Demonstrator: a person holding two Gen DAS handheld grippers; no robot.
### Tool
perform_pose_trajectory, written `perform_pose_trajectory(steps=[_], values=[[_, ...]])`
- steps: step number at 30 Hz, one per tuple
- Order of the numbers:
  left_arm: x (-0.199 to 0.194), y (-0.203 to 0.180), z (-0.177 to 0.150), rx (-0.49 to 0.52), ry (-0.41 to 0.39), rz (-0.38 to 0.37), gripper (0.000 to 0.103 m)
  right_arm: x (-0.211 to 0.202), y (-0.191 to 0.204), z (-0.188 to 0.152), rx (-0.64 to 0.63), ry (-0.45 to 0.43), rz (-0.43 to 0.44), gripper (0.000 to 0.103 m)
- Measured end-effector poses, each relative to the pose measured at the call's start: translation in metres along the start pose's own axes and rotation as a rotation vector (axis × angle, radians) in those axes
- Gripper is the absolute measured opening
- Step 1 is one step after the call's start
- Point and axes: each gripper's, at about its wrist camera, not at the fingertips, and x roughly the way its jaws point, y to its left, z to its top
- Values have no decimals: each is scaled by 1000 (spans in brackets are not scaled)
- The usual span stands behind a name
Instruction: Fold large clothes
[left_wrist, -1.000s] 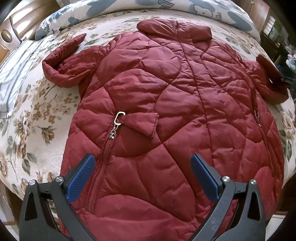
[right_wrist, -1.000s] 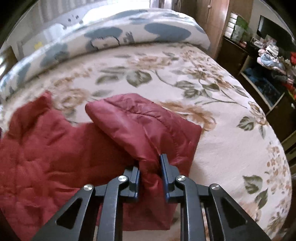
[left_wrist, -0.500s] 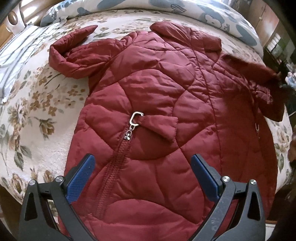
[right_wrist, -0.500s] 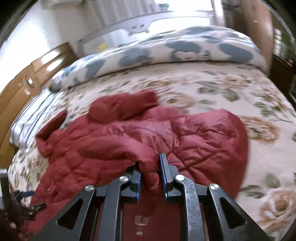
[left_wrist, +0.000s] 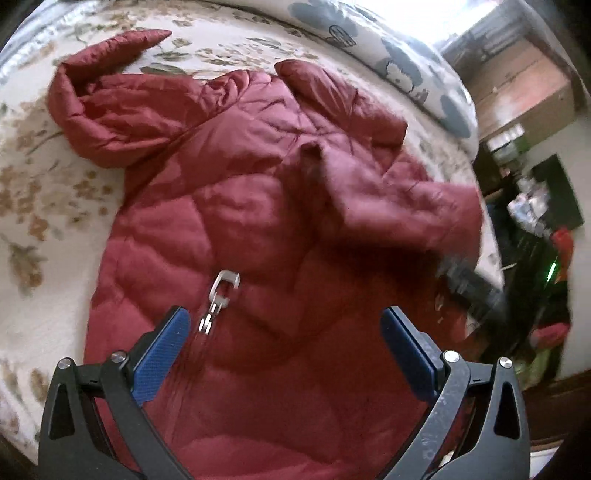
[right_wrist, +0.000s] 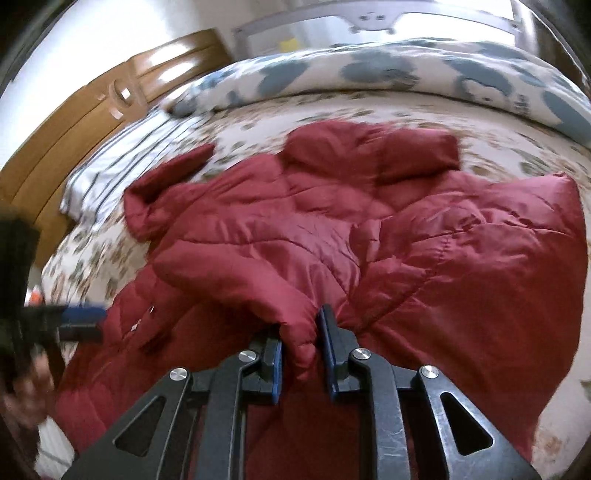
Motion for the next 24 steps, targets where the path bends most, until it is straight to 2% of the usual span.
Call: perform_pose_trajectory(steps=[3,7,9,11,12,14,17,19,20,21,24], values=[[8,3,25,-23,-1,-43,103,8,8,-4,-27,13,18,21],[35,10,56,-73,48,-96,103,11,11,-5,-18,9,32,22],[49,10,65,-84,74,-110,99,12,11,-5,-13,5,35,22],[61,9,72,-86,94,-107,76,12,11,-4,-10,3,34,22],[66,8,75,-80,96,-115,68,13,12,-4,-12,4,32,22],[70,3,79,-57,103,-135,27,14,12,-4,-15,5,28,24],[65,-4,84,-11,78,-121,15,14,13,-6,-21,14,17,30],[56,-4,86,23,43,-95,13,10,11,-9,-22,20,26,36],[51,-3,88,39,25,-68,13,7,11,-11,-17,17,32,45],[47,-2,89,55,5,-36,13,1,8,-14,-9,10,34,49],[35,12,92,73,-34,33,13,-16,-4,-18,26,-21,16,50]])
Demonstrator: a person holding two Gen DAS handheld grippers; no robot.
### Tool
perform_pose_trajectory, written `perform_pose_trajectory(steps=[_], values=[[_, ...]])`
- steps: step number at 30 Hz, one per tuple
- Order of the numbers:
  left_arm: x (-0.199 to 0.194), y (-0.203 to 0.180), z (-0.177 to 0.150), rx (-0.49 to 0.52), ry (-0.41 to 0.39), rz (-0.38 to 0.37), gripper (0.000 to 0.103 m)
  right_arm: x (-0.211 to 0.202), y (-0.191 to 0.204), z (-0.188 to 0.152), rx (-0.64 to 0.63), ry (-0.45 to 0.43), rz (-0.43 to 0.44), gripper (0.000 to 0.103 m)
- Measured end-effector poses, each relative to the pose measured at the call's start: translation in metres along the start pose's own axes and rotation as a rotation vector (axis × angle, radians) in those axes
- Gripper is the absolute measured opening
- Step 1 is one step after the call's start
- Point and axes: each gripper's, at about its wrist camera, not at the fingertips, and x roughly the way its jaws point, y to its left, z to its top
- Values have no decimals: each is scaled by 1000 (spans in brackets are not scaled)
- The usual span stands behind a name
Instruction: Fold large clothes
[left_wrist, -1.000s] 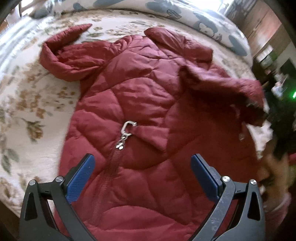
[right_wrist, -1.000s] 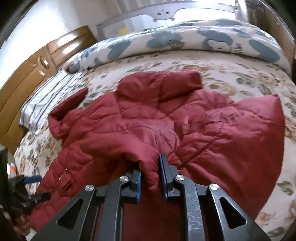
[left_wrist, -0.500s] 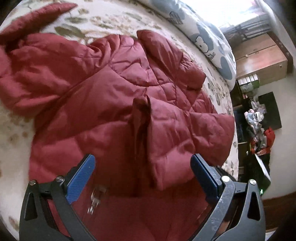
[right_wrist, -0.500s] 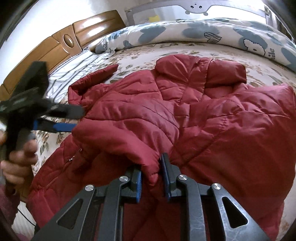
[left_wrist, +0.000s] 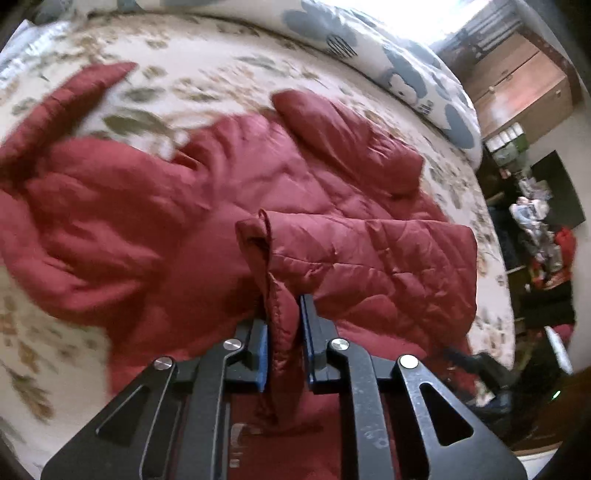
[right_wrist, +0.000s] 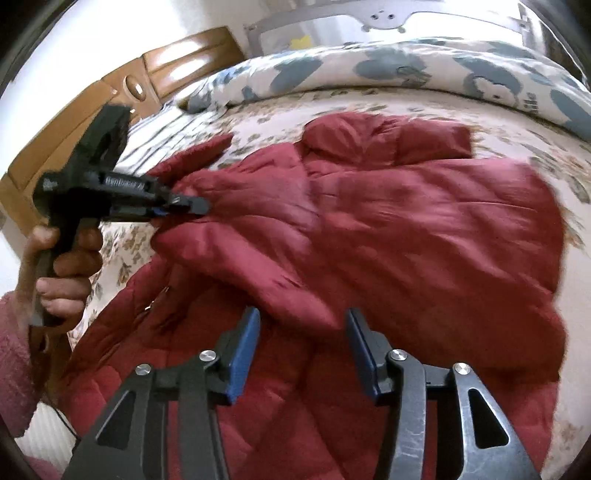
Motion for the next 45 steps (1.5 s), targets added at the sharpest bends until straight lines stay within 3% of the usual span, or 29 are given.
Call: perform_pose_trajectory(steps=[6,12,14,15,16,18,20,24,26,31,39,45], values=[[-6,8,-1,66,-35,112,13,-32,-49,16,152,-116,-111,50],[-7,-16,0,177,-104,236,13,-8,-92,35,233,-90,-189,52],[-10,-20,0,200,-133,292,20,4,-101,31,244,-54,-216,52],[-15,-20,0,191,-159,355,26,13,-105,28,252,-25,-223,52],[-22,-18,-2,174,-186,390,39,19,-108,24,255,-11,-228,52],[-40,-14,-5,126,-249,353,44,27,-109,16,259,-11,-237,53],[-54,-15,-9,105,-271,242,44,28,-110,13,263,-21,-241,54],[-37,-36,-13,154,-218,179,44,32,-106,12,252,-20,-254,58],[-15,-45,-15,187,-178,190,44,33,-105,12,243,-18,-261,59],[41,-39,-23,207,-72,303,46,33,-105,12,237,-24,-263,59],[49,-34,-32,218,-80,317,47,3,-73,22,171,-88,-286,60],[54,-30,-37,222,-86,309,48,43,-78,18,143,53,-309,61]])
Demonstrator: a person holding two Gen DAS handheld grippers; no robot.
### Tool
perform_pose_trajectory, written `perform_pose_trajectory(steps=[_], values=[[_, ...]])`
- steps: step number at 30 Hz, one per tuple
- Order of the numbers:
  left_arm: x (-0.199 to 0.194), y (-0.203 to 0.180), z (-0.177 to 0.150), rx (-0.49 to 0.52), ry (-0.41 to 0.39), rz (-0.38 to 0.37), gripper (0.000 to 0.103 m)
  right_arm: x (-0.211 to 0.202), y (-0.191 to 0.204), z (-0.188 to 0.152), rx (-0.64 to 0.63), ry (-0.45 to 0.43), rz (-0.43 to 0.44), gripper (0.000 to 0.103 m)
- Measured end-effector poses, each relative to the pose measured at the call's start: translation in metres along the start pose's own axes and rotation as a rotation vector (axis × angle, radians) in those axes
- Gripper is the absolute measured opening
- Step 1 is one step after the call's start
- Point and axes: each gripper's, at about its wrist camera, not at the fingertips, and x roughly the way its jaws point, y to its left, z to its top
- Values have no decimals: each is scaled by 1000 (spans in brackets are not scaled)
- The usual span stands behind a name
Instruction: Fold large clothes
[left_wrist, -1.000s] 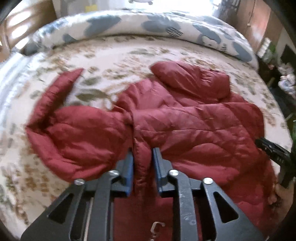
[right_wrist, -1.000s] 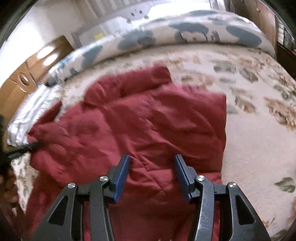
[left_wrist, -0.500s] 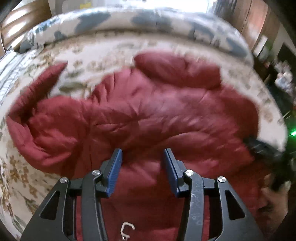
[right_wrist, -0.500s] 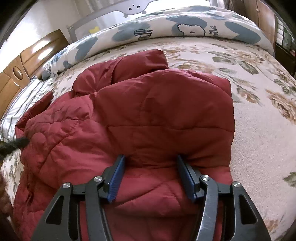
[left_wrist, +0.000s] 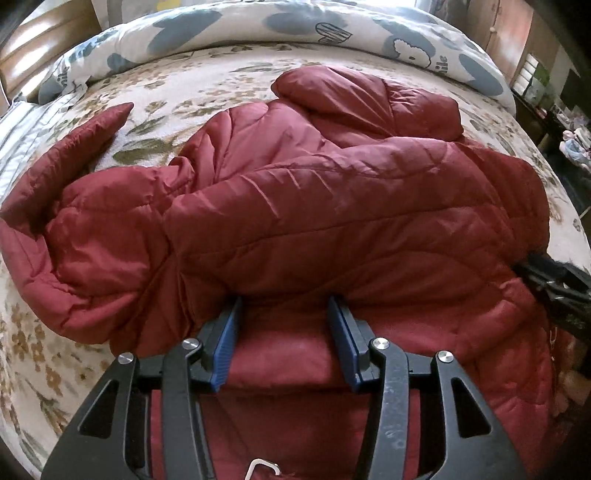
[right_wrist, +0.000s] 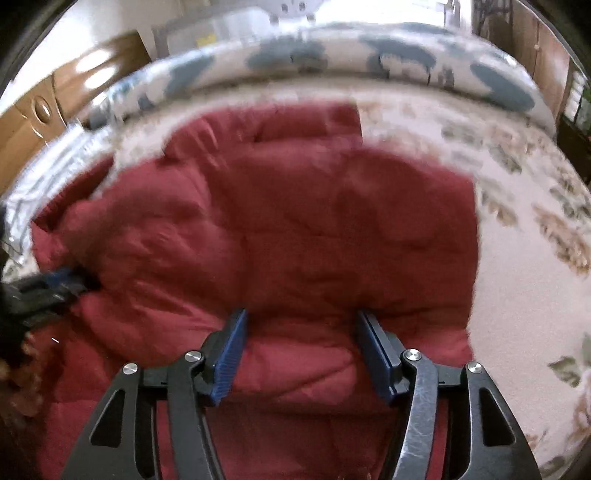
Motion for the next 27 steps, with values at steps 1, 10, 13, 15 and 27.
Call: perform_pose_trajectory(steps=[1,10,13,15,27], values=[[0,0,-1,2,-3,-1,48,6,-5,-2,13,2,13,62],[-3,0,-2,16,-14,1,49,10,-9,-7,21,-17,20,62],[-13,0,-2,27,-22,4,53,8,-9,-5,25,-17,22,62],[-18,3,-3,27,-22,8,57,7,-9,-5,27,-22,27,62],[-46,41,-8,-75,-54,31,60,-47,0,-13,57,-83,96,64]])
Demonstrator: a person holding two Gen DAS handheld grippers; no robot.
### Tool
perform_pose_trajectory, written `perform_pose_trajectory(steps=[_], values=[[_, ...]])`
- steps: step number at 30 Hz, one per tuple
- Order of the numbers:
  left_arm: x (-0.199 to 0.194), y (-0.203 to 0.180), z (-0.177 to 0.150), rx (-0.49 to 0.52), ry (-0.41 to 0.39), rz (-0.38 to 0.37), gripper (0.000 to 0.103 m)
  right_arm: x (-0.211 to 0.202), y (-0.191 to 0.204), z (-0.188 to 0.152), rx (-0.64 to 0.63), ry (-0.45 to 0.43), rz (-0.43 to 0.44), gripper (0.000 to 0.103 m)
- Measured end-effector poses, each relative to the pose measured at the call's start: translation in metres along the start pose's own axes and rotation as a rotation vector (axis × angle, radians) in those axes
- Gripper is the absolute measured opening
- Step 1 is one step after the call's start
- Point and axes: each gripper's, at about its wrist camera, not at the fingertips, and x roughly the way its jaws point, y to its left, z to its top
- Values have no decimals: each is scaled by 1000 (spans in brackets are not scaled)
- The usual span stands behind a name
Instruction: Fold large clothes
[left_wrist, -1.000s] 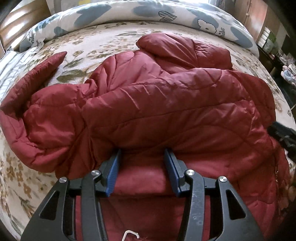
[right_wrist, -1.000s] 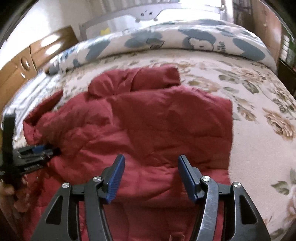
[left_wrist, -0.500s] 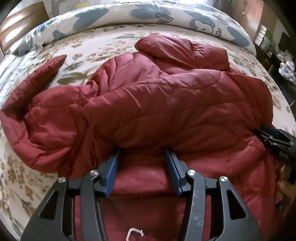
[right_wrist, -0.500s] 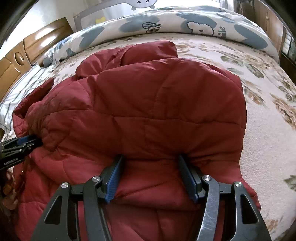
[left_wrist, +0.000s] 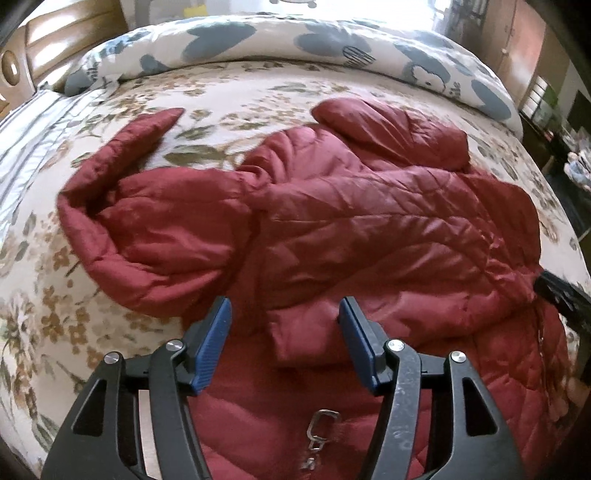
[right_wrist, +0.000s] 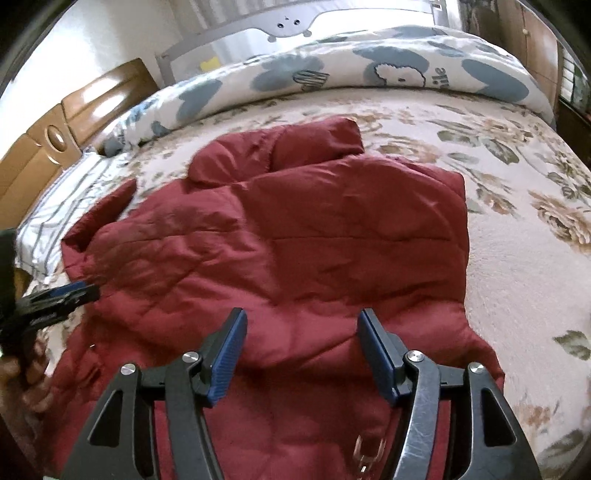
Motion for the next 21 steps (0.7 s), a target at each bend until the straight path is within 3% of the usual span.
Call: perform_pose_trajectory(steps=[12,17,21], values=[[0,28,23,7,-24,188,60,-17,14,-25,18,25,73,64],[2,50,56,2,-49,287,71,-26,25,-33,3,22,97,64],[13,68,87,10,-61,392,71,-34,32,-38,-5,10,110,65]])
